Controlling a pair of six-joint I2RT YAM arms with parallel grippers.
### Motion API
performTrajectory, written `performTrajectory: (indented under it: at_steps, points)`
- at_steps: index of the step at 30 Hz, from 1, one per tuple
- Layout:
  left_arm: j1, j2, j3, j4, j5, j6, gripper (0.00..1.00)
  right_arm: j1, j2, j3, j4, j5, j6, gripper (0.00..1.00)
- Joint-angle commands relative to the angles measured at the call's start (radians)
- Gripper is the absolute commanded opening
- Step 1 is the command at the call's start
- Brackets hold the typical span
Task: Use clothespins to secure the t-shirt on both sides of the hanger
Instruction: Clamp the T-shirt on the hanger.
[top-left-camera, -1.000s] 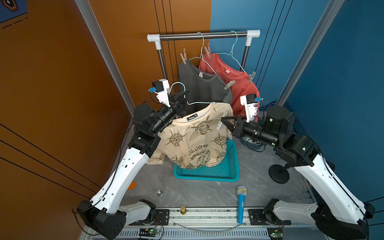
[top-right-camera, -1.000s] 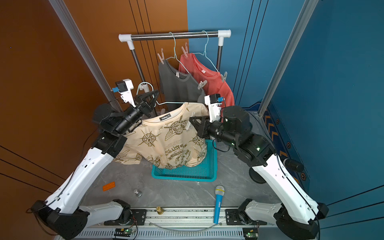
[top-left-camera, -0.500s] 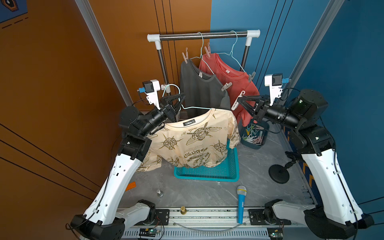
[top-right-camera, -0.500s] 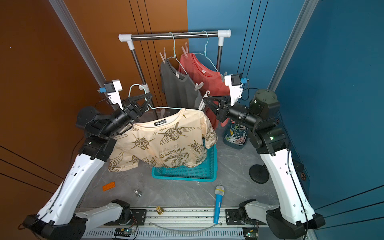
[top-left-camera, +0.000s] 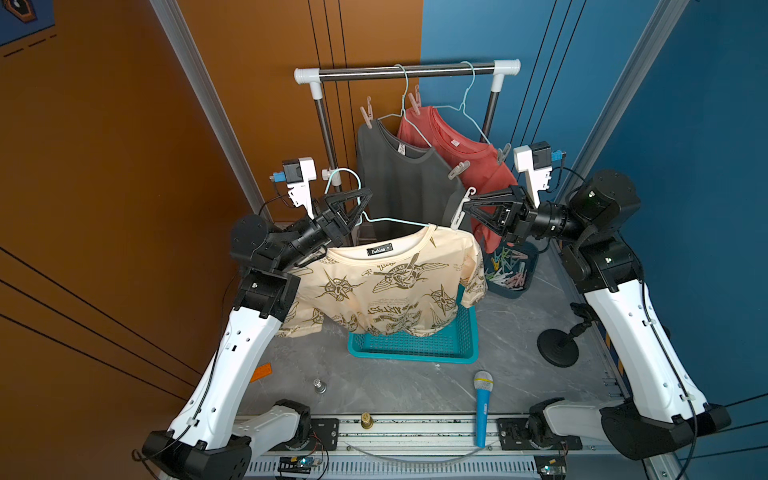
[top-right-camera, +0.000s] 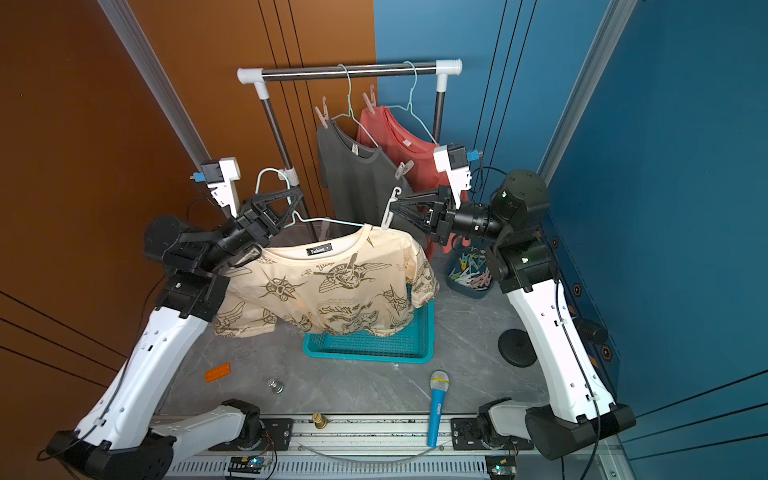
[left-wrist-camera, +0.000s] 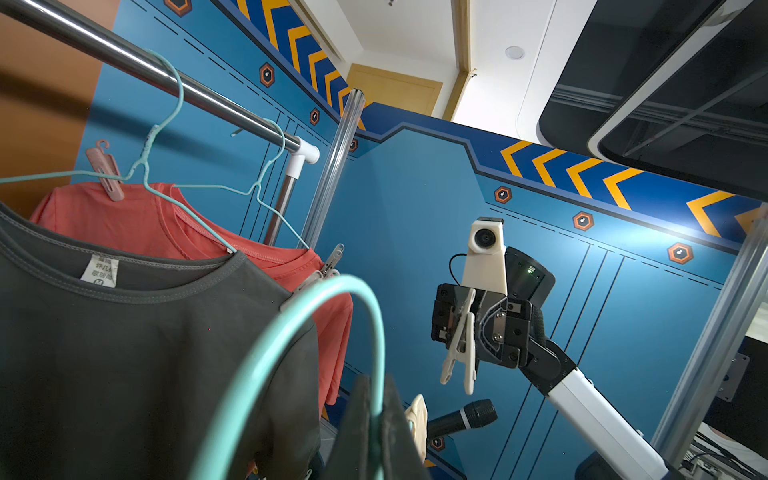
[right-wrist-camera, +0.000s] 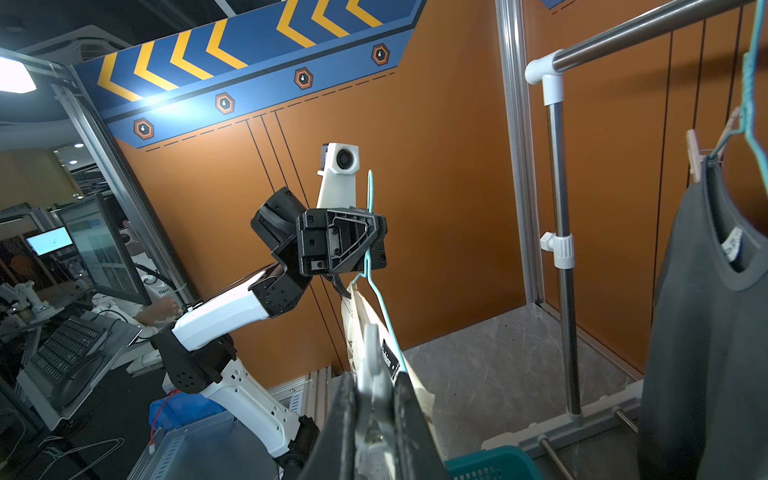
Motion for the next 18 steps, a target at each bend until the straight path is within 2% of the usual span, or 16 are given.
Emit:
performTrajectory:
  at_steps: [1,18]
  points:
    - [0.008,-0.020,0.030,0.065,0.027,-0.033,0.08,-0.009,0.017,-0.013,0.047,-0.064,0.014,0.00]
    - [0.013,-0.015,0.034,0.105,0.038,-0.069,0.08,-0.032,-0.005,-0.094,0.048,-0.087,-0.007,0.00]
